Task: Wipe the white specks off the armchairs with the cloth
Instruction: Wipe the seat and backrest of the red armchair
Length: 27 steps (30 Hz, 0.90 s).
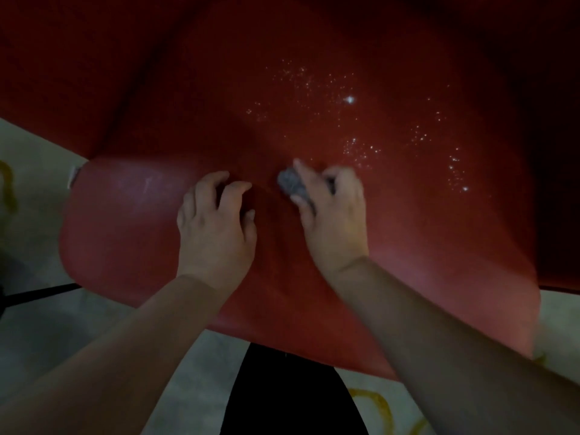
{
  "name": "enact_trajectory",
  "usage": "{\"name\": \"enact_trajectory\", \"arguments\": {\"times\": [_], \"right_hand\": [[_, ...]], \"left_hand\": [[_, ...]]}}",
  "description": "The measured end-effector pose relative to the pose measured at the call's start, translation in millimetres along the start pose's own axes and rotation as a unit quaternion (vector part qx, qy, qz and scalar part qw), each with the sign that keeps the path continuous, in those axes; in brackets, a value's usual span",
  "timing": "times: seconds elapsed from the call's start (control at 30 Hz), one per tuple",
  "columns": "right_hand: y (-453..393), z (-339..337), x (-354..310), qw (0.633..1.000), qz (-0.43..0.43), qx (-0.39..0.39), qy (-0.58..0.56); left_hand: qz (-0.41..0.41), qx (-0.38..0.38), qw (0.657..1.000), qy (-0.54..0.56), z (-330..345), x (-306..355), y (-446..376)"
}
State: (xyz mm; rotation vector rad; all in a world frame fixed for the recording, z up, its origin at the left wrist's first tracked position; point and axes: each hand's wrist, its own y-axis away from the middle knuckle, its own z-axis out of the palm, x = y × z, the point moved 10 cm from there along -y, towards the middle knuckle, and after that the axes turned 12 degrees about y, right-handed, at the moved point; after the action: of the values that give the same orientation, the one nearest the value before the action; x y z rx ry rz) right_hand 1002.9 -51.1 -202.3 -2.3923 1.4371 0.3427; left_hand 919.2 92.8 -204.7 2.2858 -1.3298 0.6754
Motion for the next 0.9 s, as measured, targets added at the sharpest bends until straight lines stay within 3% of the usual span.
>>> {"name": "enact_trajectory", "arguments": {"times": [0.17,0.37,0.5,0.6,0.77,0.9], "right_hand": [[-5,-22,51,0.992,0.104,0.057,0.037],[-9,0,1,1.000,0.002,-0.006,0.005],[-42,-6,26,0.998,0.041,0.032,0.025],[-18,-13,34,0.996,0.077,0.043,0.023],[-21,6,-11,0.999,-0.035,-0.013,0.006],[-66,5,4,0.999,-0.017,0.013,0.025]], "left_hand": [[-0.008,-0.002,1.000,0.001,1,-1,-4],[-0.013,-0.013,1.000,-0.010,2,1,-12],[-0.017,-0.017,1.000,-0.014,1,-1,-16],[-0.030,-0.013,0.999,-0.010,-1,-6,-20],[-0.031,-0.015,0.999,-0.002,-3,-8,-27],[-0.044,-0.033,0.998,-0.013,-5,-16,-37]]}}
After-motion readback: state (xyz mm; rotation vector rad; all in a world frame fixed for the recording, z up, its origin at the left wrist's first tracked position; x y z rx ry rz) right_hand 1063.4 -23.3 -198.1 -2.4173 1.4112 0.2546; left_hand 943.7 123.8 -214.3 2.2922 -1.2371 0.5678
